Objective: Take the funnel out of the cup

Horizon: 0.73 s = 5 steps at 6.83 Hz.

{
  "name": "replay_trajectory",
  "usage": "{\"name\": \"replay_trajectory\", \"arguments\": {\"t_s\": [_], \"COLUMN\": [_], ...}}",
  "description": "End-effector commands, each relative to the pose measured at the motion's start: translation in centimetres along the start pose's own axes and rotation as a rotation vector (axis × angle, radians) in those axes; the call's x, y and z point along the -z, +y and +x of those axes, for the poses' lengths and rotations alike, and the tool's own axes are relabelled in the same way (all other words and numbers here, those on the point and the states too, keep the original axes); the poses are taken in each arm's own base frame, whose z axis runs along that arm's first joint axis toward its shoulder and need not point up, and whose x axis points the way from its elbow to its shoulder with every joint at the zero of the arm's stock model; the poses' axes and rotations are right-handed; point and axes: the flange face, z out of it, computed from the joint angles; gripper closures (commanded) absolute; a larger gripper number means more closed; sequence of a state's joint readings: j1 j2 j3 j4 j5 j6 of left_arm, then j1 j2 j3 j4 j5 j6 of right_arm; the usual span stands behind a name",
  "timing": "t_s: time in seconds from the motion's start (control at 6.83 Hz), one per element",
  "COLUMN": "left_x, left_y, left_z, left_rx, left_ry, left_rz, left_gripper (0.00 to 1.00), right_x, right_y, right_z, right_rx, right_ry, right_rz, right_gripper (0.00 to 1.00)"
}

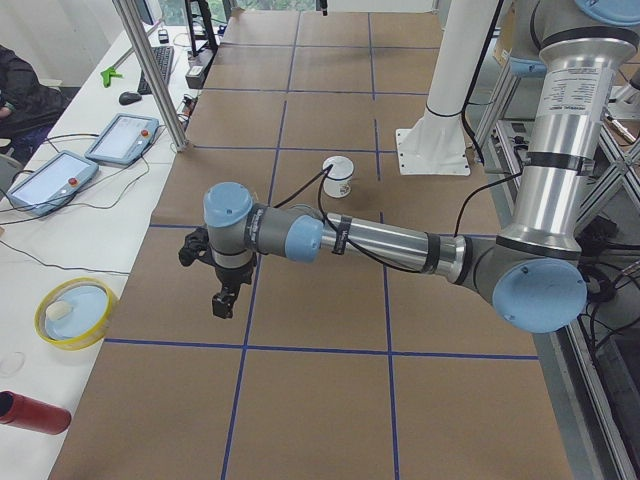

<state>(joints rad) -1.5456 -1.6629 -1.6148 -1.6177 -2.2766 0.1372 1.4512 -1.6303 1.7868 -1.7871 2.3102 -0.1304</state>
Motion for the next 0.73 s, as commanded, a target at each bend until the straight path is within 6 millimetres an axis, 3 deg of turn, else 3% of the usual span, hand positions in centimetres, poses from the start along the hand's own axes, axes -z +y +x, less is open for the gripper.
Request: {"name": "replay_trajectory", "arguments": {"t_s": [0.0, 0.29, 0.59], "left_x": [-1.5, -2.9, -3.0], "left_y": [4.8, 5.5, 5.7], "left_z": [-3.1, -3.5, -3.6], "left_rx": [0.045, 0.073, 0.089], "left_ry": [0.009, 0.073, 0.069], "left_rz": [-0.041, -0.059, -0.068], "left_gripper": [0.00, 0.00, 0.00], "right_x": [-0.1, 0.0, 0.0], "right_y": [0.0, 0.0, 0.0], "right_z": [0.1, 0.0, 0.0], "right_rx": [-0.002, 0.000, 0.000], "right_ry": [0.000, 0.000, 0.000], "right_rz": [-0.002, 0.000, 0.000], "right_gripper": [0.00, 0.00, 0.00]}}
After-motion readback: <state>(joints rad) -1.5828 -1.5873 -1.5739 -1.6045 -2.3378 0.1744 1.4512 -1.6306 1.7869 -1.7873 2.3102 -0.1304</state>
